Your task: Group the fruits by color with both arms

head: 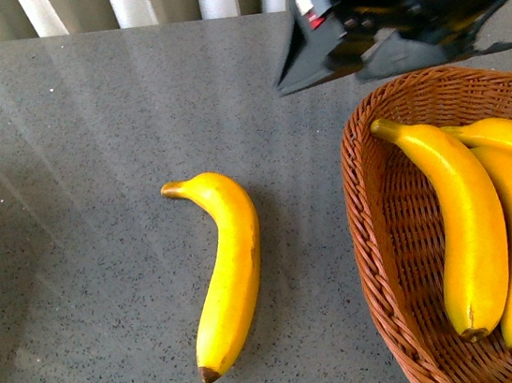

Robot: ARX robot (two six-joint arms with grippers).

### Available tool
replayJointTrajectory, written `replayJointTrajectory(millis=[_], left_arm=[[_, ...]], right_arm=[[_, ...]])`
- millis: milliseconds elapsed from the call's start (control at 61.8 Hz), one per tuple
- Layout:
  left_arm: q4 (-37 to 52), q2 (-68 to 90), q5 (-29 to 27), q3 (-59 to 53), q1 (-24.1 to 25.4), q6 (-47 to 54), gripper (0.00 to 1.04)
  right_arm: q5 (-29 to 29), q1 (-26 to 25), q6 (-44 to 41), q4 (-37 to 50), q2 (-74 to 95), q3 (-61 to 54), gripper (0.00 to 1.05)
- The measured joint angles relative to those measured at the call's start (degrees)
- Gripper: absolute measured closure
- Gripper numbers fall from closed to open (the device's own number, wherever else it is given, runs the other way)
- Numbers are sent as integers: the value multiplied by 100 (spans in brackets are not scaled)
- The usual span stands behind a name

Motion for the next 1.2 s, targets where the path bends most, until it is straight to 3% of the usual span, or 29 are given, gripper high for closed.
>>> replayJointTrajectory(millis=[178, 550, 1197], left_arm=[[-2, 0, 0, 0, 0, 0, 9], [0, 0, 0, 0, 0, 0, 9], [0, 0, 0, 0, 0, 0, 9]], right_arm=[[157, 522, 199, -323, 820, 693, 9], [319, 1106, 313, -782, 1609, 1716, 9], [494, 1488, 293, -1209, 2444, 2135, 9]])
